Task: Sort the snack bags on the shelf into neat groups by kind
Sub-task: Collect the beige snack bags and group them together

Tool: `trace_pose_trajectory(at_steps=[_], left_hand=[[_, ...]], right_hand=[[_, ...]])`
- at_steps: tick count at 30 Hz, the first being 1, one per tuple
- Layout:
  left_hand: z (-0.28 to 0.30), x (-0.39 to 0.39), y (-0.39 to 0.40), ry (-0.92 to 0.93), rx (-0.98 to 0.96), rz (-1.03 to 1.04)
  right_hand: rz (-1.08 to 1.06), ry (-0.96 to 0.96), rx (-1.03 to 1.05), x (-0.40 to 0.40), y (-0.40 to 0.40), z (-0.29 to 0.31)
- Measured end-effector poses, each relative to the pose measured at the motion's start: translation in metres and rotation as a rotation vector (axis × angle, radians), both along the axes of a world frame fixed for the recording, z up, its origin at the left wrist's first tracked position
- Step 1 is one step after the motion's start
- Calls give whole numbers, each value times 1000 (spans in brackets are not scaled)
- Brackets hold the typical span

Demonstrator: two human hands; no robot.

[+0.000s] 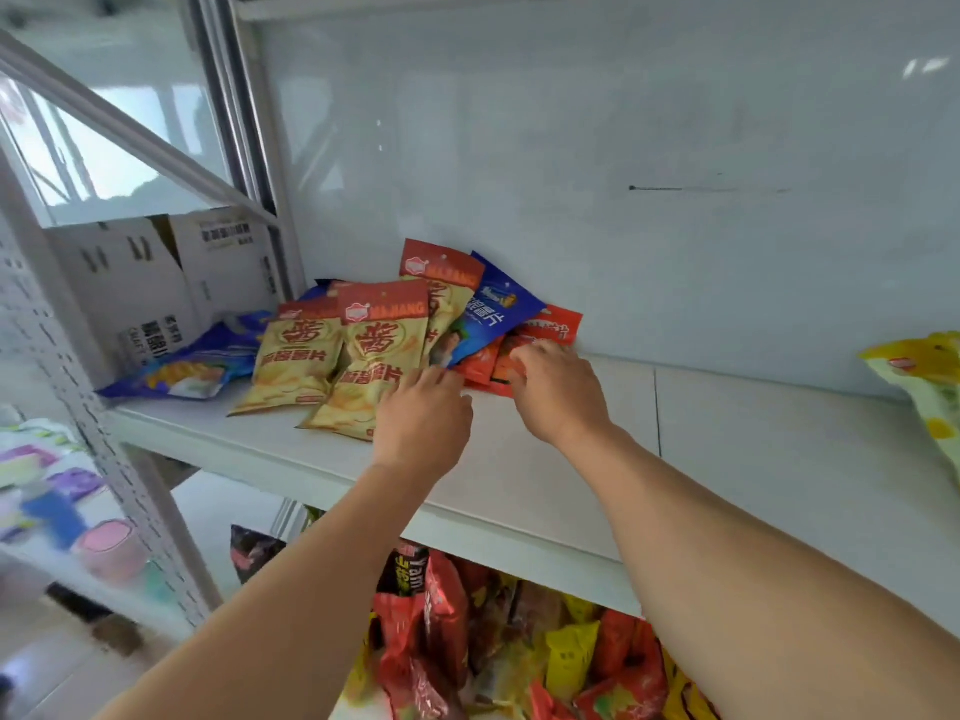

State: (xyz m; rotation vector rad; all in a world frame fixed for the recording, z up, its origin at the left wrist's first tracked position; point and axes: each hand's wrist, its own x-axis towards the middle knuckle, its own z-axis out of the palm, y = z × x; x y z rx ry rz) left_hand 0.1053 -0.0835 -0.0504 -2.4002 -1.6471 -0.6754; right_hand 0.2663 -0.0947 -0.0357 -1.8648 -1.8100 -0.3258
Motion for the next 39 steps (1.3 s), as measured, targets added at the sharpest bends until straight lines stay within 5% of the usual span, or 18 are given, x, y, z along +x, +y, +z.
trace_pose_trajectory(at_steps=[7, 20, 34, 39], left_hand=[[5, -50, 79, -408, -244, 239], [-17, -88, 140, -366, -484, 241], [-8, -90, 116, -849, -511, -141], [1, -73, 95, -882, -509, -240]], right_hand=[[10, 686, -182, -51, 90, 13], [-209, 1390, -216, -98, 156, 5], [-77, 1608, -121, -79, 88, 4], [-98, 1660, -34, -55, 57, 5]])
